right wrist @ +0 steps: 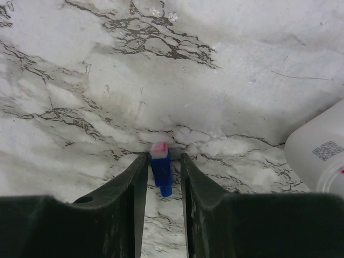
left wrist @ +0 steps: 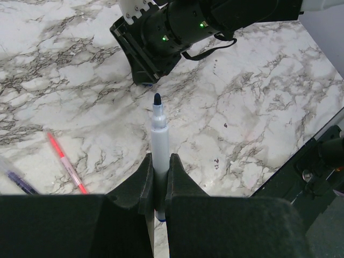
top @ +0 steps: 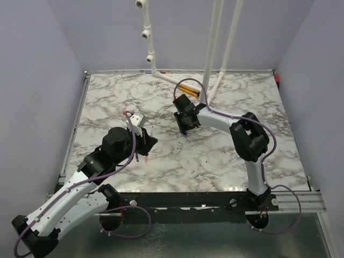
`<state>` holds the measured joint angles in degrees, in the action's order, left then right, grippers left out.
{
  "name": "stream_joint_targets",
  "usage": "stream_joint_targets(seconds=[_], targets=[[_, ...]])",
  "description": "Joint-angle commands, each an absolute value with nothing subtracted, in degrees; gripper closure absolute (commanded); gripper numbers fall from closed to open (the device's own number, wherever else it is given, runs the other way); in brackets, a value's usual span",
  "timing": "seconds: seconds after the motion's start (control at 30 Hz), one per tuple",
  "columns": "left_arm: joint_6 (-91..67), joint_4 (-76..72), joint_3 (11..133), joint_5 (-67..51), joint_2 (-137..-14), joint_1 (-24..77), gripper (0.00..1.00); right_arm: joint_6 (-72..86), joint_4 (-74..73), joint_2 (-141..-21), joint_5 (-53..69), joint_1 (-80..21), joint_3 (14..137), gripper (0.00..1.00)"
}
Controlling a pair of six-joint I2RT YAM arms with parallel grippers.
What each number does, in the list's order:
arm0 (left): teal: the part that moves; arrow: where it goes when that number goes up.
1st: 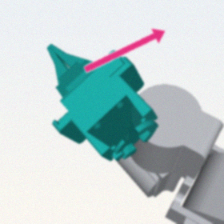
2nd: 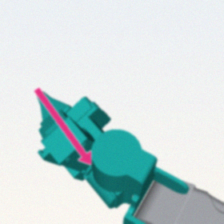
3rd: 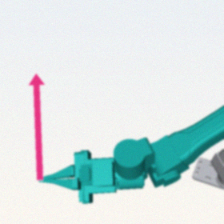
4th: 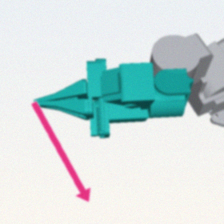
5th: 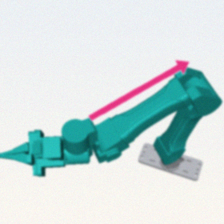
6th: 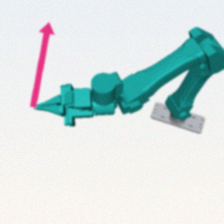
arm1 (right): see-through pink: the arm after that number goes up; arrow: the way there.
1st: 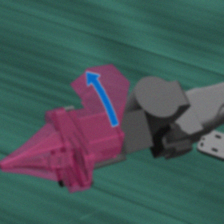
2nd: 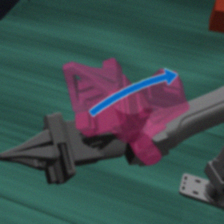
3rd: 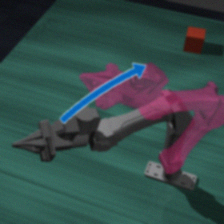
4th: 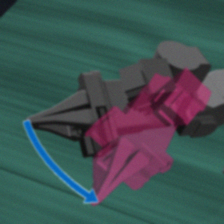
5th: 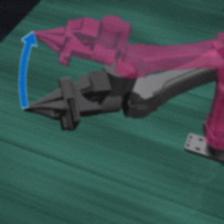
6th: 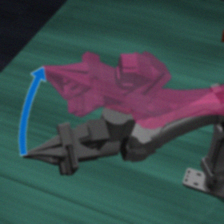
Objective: Insert the pens into the pen caps
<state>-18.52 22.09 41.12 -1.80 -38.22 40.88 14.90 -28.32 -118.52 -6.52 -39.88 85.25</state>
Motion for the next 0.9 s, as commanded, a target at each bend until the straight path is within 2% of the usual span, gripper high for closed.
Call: stream_joint_targets(seconds=[0.0, 0.13, 0.17, 0.2, 0.23, 0.53, 0.87], targets=[[-17.7, 22.2, 41.2, -0.4, -38.2, 40.8, 1.0, 14.8, -28.0, -120.7, -5.6, -39.2, 85.8, 0.69], [-17.8, 22.2, 41.2, -0.4, -38.2, 40.8, 1.0, 14.8, -28.0, -120.7, -5.7, -39.3, 85.7, 0.77], [-17.7, 22.2, 41.2, -0.4, -38.3, 40.8, 1.0, 14.8, -28.2, -120.7, -5.7, -39.2, 85.7, 0.83], [-17.7, 22.2, 41.2, -0.4, -38.3, 40.8, 1.0, 14.7, -28.3, -120.6, -5.8, -39.3, 85.7, 0.93], [-17.7, 22.2, 41.1, -0.4, -38.4, 40.7, 1.0, 14.8, -28.5, -120.4, -6.0, -39.3, 85.8, 0.99], [-18.0, 22.2, 41.2, -0.4, -39.7, 40.8, 1.0, 15.3, -29.1, -113.2, -4.9, -39.3, 84.7, 1.0], [-19.7, 19.5, 40.5, -8.2, -38.8, 40.8, 1.0, 19.2, -24.0, -93.7, 1.7, -40.4, 73.8, 1.0]])
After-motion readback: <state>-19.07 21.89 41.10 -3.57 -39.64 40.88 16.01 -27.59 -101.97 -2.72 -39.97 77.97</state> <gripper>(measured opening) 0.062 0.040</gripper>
